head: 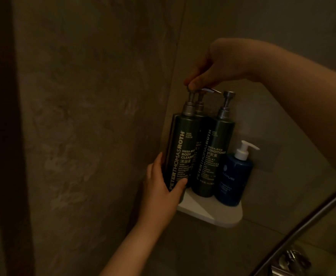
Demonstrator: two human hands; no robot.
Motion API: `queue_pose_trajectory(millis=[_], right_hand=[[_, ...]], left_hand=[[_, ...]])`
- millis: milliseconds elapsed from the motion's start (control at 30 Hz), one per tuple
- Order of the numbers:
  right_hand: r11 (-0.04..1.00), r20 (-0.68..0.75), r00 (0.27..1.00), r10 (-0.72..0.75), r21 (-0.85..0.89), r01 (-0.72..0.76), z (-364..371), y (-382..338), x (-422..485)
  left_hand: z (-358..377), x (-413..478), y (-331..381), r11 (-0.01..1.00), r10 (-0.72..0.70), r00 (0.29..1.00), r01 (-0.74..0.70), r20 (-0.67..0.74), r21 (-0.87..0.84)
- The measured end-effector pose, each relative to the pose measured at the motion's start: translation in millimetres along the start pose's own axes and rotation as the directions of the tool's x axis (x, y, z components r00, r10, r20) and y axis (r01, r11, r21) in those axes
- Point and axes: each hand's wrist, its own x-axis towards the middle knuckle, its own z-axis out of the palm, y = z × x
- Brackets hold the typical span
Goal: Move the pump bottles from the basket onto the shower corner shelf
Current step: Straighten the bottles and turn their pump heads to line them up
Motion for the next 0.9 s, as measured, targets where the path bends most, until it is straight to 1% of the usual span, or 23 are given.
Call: queue_pose_trajectory(millis=[167, 267, 333, 467, 533, 700, 900], right_hand=[[1.0, -0.002, 1.0, 0.009, 0.022, -0.009, 1, -1, -1], [0.999, -0.003, 1.0, 0.029, 0.031, -0.029, 1, 0, -1], [0.996, 0.004, 0.999, 0.042, 0.084, -0.043, 2, 2, 0], [0.988, 0.007, 0.997, 0.073, 0.136, -0.073, 2, 5, 3], [0.988, 0.012, 0.996, 0.084, 0.132, -0.085, 2, 6, 6], [0.986, -0.011, 0.993, 0.12, 0.12, -0.117, 4, 5, 12], [0.982, -0.02, 0.985, 0.172, 0.082, -0.17, 6, -2, 13]], left_hand=[[12, -4, 5, 0.986, 0.07, 0.983, -0.043, -0.169, 0.159], [15, -5, 6, 0.985, 0.07, 0.973, -0.033, -0.22, 0.167], [15, -5, 5, 0.986, 0.07, 0.975, -0.036, -0.211, 0.162], [12, -6, 2, 0.993, 0.059, 0.989, -0.043, -0.137, 0.113], [12, -8, 1, 0.994, 0.031, 0.994, -0.019, -0.108, 0.109], [11, -9, -2, 0.987, 0.06, 0.992, -0.042, -0.112, 0.155], [6, -9, -7, 0.988, 0.075, 0.995, -0.066, -0.059, 0.137]])
